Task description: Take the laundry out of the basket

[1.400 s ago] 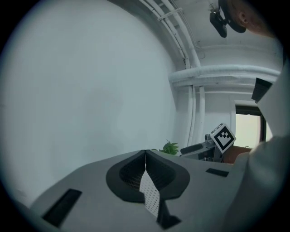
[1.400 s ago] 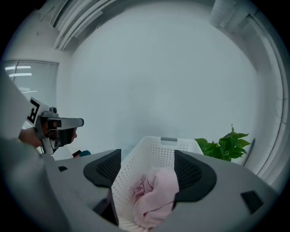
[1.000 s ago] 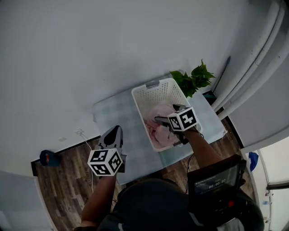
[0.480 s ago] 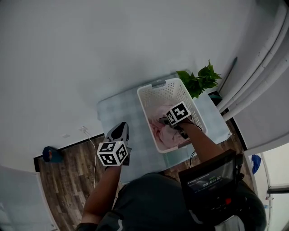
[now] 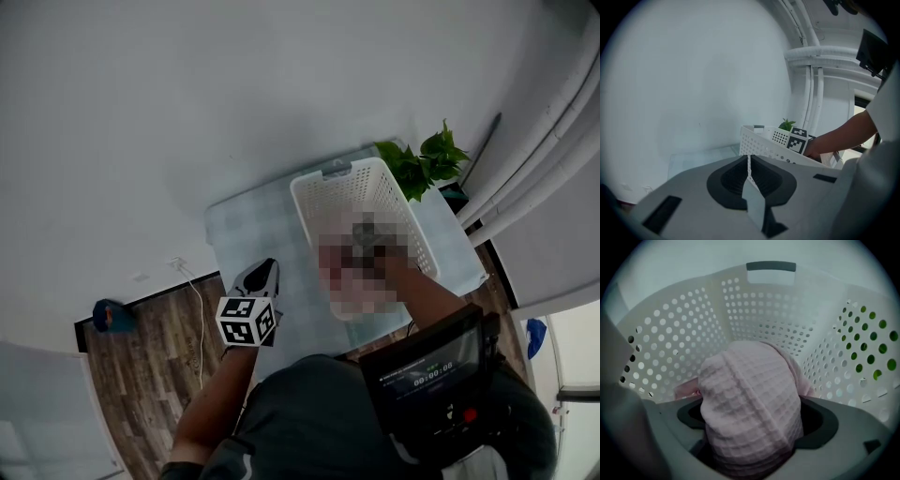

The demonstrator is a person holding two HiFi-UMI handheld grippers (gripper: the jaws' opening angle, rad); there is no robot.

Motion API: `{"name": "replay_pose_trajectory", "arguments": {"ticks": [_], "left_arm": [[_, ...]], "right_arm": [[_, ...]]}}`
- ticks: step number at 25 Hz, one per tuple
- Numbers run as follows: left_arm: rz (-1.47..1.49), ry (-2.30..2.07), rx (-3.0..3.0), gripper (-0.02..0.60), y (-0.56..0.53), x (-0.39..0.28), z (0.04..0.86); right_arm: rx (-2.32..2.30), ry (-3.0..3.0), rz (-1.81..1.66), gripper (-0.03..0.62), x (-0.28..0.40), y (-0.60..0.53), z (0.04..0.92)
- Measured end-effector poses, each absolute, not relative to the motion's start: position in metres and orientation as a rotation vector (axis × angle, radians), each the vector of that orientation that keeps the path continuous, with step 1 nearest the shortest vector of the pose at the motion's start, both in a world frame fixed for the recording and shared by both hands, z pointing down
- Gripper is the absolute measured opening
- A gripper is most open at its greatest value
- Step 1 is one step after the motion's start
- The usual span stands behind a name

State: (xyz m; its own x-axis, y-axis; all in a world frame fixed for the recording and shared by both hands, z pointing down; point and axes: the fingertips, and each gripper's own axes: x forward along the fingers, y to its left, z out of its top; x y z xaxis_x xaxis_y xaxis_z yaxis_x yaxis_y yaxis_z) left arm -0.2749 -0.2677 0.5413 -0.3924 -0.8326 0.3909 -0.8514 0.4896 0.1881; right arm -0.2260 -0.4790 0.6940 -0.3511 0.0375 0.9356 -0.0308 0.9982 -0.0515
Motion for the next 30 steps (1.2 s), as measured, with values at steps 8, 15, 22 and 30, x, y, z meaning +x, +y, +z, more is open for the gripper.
{"name": "replay_pose_trajectory", "arguments": {"ticks": [8,15,22,30], "left_arm": [[0.042,-2.316,1.350,0.009,-0.257,-0.282,0.544],[0.010,-2.331,1.294,0.011,-0.242,-0.289,0.546],[-0.015,-2.331,1.263,0.011,-0.230,-0.288,0.550],[-0.020,-2.360,1.307,0.009,-0.220,-0.285,0.539]], "right_arm": [[-0.037,-1.863,0.083,0.508,-0.242,-0.474,0.710],[-0.054,-1.851,0.155,0.506,-0.250,-0.480,0.727],[-0.096,-1.867,0.170,0.508,-0.258,-0.479,0.733],[-0.093,-2.006,0.230,0.497,-0.274,-0.483,0.726]]}}
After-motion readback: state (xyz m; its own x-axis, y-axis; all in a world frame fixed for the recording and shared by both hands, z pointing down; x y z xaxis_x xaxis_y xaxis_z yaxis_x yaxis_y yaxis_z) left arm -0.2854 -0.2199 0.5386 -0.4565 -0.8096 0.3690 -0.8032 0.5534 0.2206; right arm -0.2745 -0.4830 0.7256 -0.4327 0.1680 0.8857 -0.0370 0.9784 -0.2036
